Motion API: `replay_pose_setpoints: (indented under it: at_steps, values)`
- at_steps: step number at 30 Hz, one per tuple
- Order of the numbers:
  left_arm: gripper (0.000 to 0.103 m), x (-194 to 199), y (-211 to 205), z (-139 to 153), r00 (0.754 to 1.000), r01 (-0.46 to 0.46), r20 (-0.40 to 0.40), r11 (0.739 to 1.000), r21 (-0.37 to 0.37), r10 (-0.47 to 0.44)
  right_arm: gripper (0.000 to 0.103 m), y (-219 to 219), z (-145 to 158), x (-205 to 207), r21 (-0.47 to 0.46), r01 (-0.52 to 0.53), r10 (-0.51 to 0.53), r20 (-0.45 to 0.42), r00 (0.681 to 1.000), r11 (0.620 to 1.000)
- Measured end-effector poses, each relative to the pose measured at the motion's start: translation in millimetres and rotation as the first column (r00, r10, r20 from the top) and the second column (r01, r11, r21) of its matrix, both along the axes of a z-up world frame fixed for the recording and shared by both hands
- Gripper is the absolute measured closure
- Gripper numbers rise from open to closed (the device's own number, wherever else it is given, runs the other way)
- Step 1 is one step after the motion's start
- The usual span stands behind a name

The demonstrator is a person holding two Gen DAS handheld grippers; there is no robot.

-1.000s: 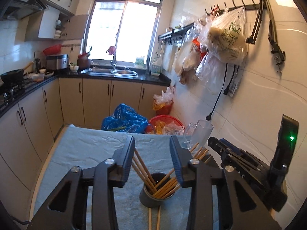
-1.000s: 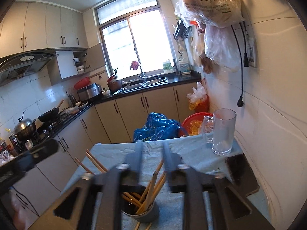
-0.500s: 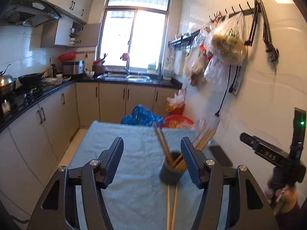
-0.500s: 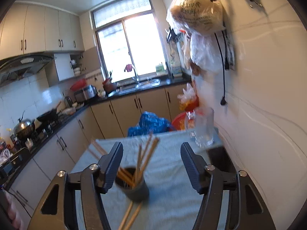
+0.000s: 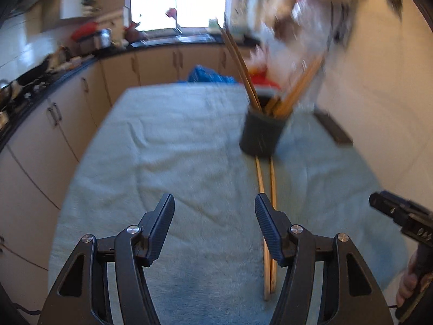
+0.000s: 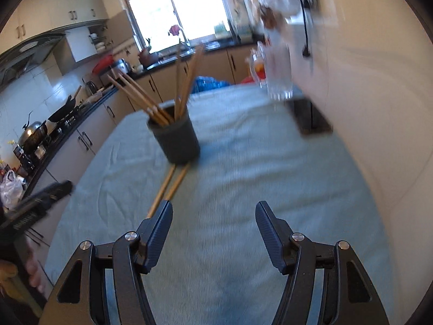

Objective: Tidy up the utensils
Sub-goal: 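Move both grippers back to the towel and grasp a chopstick with the left gripper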

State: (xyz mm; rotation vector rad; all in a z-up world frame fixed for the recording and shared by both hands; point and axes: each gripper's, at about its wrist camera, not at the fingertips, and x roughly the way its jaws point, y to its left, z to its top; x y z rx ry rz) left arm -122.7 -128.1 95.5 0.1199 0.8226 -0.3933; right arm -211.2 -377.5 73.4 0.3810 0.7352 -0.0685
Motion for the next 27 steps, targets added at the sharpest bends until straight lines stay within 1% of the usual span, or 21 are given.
replay_pose_setpoints:
  at_steps: [2,4,6,9,11,12,17,21,22,23,25,27]
  values:
    - [0.058,6.9,-12.4,-15.2,0.998,0.036,-0.049,0.999,0.022,-0.035,0.035,-1.5,-10.7,-1.4,0.030,0.002,-0.002,-0.014,1.000,1.000]
    - [0.065,14.3,-23.6,-28.4,0.992,0.073,-0.101,0.997,0.023,-0.070,0.035,-1.4,-17.7,-1.5,0.042,0.003,-0.002,-0.021,1.000,0.999]
    - [0.066,27.5,-37.3,-41.8,0.985,0.095,-0.146,0.995,0.017,-0.091,0.035,-2.5,-22.8,0.3,0.054,0.004,-0.003,-0.027,1.000,0.999]
    - [0.071,43.9,-54.5,-56.5,0.978,0.103,-0.184,0.995,0.007,-0.100,0.035,-4.0,-29.9,3.8,0.063,0.002,0.000,-0.035,0.999,0.998]
    - [0.080,57.5,-65.3,-65.1,0.971,0.111,-0.213,0.994,-0.009,-0.111,0.035,-5.7,-33.5,7.3,0.066,0.004,-0.001,-0.043,0.999,0.998]
    - [0.081,63.7,-71.0,-69.5,0.968,0.114,-0.225,0.993,-0.009,-0.113,0.035,-6.5,-34.3,9.2,0.070,0.006,-0.002,-0.046,0.999,0.998]
    - [0.085,83.6,-90.1,-80.6,0.962,0.134,-0.240,0.991,0.007,-0.129,0.035,-13.8,-40.8,16.0,0.080,0.018,-0.013,-0.060,0.998,0.997]
    - [0.086,86.9,-99.0,-81.5,0.968,0.150,-0.212,0.988,0.049,-0.136,0.035,-16.6,-45.9,18.7,0.083,0.024,-0.018,-0.073,0.997,0.996]
    - [0.095,87.7,-99.4,-80.9,0.970,0.145,-0.206,0.987,0.066,-0.128,0.035,-16.3,-47.2,19.7,0.083,0.025,-0.019,-0.077,0.997,0.996]
    - [0.097,88.8,-96.9,-80.9,0.971,0.126,-0.213,0.990,0.066,-0.110,0.035,-15.0,-48.4,21.8,0.084,0.022,-0.015,-0.082,0.996,0.996]
    - [0.097,91.7,-85.7,-79.1,0.965,0.081,-0.253,0.997,0.018,-0.074,0.035,-11.6,-49.1,24.7,0.082,0.010,-0.003,-0.089,0.996,0.997]
    - [0.097,89.7,-65.4,-76.4,0.957,0.014,-0.290,1.000,-0.018,-0.018,0.035,-5.5,-48.8,27.9,0.079,-0.011,0.018,-0.093,0.995,0.997]
